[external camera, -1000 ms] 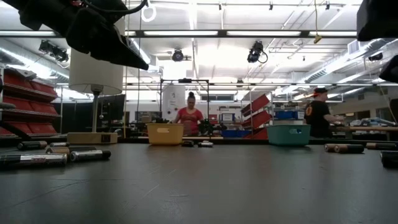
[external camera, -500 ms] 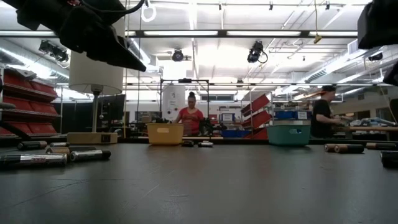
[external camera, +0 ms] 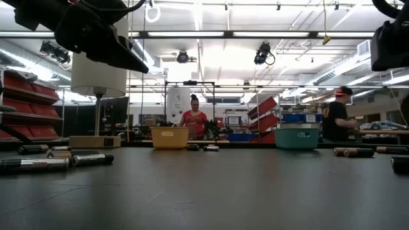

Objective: Sort batteries
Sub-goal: Put the black battery into the blue bin

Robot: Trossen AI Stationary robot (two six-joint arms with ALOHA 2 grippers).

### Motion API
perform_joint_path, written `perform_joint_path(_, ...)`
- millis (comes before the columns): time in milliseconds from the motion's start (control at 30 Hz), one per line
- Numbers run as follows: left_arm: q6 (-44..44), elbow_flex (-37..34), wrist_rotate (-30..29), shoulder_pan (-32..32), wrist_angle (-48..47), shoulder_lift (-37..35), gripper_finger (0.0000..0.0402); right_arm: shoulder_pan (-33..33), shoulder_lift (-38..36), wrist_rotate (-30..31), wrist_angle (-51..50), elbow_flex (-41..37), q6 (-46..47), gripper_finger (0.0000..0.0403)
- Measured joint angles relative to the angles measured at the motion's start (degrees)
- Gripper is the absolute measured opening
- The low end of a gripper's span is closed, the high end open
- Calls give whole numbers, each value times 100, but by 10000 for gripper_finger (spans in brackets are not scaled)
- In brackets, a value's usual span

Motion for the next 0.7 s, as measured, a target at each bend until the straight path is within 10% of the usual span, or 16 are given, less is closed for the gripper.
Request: perform_joint_path(700, 0, 0, 0, 0, -29, 0, 131, -491, 10, -533, -44, 24, -90, 42)
